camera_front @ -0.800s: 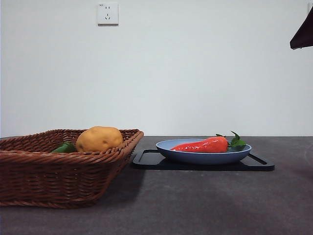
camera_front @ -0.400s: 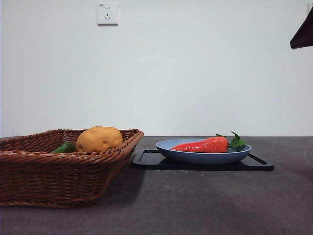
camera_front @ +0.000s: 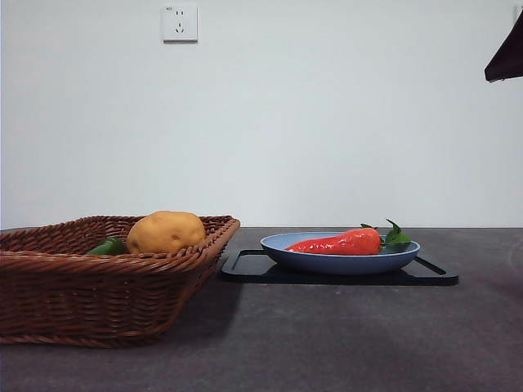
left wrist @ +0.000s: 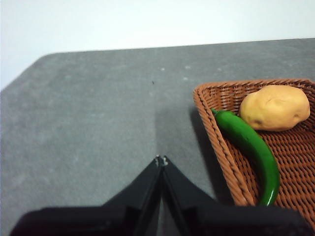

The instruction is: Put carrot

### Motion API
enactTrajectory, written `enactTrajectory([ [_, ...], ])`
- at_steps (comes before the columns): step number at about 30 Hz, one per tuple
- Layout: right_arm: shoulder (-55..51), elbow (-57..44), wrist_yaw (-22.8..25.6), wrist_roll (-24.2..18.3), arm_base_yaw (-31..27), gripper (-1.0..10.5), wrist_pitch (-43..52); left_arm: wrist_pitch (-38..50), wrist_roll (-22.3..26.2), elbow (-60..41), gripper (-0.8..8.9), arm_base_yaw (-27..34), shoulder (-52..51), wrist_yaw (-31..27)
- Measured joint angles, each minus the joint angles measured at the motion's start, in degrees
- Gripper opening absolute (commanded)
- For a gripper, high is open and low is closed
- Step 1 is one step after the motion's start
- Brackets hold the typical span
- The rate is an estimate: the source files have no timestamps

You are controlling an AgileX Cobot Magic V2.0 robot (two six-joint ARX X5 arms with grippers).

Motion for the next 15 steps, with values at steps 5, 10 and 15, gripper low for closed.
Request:
enactTrajectory([
  [5, 0.0, 0.0, 0.0, 0.0, 0.0, 0.1, 0.02, 0.37, -2.91, -0.98, 0.08, 0.0, 0.02, 0.26],
  [10, 0.0, 0.0, 0.0, 0.0, 0.0, 0.1, 0.02, 0.44, -3.78, -1.01, 0.08, -0.02, -0.02, 0.24],
  [15, 0.0, 0.0, 0.0, 0.0, 0.0, 0.1, 0.02, 0.44, -4.11, -1.01, 0.08, -0.02, 0.0, 0.24],
])
